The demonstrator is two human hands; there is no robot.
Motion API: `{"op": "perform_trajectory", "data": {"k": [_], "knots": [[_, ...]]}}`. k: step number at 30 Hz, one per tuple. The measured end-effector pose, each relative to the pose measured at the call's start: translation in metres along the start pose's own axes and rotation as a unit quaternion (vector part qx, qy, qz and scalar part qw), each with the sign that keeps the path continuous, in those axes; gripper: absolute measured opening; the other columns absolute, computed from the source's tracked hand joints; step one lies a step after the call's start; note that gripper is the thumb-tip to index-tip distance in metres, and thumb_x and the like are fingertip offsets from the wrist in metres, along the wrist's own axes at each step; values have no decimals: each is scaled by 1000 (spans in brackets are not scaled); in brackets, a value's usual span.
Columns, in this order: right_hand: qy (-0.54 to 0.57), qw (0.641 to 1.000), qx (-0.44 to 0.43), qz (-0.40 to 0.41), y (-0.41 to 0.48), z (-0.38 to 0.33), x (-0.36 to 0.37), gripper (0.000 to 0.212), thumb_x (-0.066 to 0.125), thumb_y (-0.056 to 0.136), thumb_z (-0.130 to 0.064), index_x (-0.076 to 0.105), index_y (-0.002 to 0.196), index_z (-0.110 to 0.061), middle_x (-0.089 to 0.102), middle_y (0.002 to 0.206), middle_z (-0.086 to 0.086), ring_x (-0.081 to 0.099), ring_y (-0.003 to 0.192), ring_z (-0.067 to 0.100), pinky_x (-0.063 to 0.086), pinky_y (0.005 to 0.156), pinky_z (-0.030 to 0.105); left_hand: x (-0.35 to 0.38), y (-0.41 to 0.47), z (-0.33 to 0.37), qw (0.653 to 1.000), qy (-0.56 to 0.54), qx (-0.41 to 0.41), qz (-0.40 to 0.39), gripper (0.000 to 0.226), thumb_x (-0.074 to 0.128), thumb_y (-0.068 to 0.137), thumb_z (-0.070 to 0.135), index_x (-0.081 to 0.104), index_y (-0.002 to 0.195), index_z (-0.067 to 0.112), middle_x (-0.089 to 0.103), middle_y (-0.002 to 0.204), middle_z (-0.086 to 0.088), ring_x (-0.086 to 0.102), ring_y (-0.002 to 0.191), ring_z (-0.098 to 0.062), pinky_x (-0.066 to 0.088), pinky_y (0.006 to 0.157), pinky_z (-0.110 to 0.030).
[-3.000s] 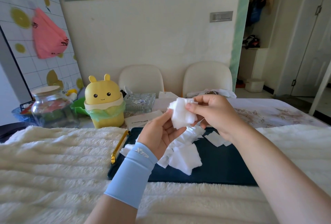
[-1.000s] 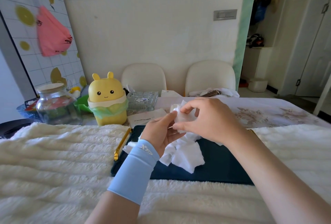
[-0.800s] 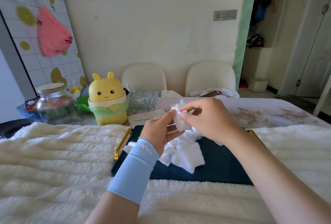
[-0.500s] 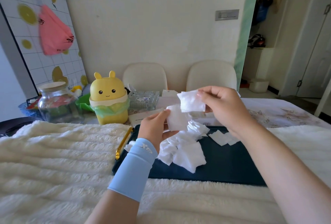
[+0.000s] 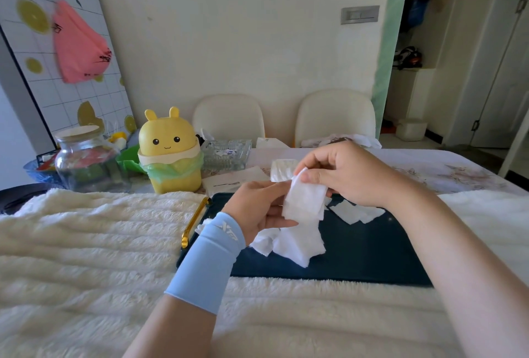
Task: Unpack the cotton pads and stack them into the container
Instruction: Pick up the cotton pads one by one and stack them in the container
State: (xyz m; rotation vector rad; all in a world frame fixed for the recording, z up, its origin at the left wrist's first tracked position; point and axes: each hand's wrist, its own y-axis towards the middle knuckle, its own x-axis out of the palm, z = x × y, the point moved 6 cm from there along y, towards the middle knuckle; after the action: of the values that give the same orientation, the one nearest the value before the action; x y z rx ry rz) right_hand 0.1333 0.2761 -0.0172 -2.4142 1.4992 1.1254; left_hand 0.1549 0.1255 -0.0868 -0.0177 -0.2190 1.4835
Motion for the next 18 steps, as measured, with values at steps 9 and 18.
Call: {"op": "perform_trajectory", "data": {"k": [9,18], "knots": [[-41,998,-13,38,4,6,-2,9,71,92,-18,78,92,-24,72,77,-10,63,71,2,53,68,23,10,-8,6,991,-16,14,-135,42,70,85,17,64,123,0,71,115,-18,71,102,-29,60,80,-30],[25,978,-27,207,2,9,-25,12,72,93,-20,79,93,-29,74,86,-17,62,74,-7,45,69,8,2,3,-3,997,-13,20,-79,36,63,84,-16,66,117,-1,72,113,-18,71,100,-28,61,78,-29]]}}
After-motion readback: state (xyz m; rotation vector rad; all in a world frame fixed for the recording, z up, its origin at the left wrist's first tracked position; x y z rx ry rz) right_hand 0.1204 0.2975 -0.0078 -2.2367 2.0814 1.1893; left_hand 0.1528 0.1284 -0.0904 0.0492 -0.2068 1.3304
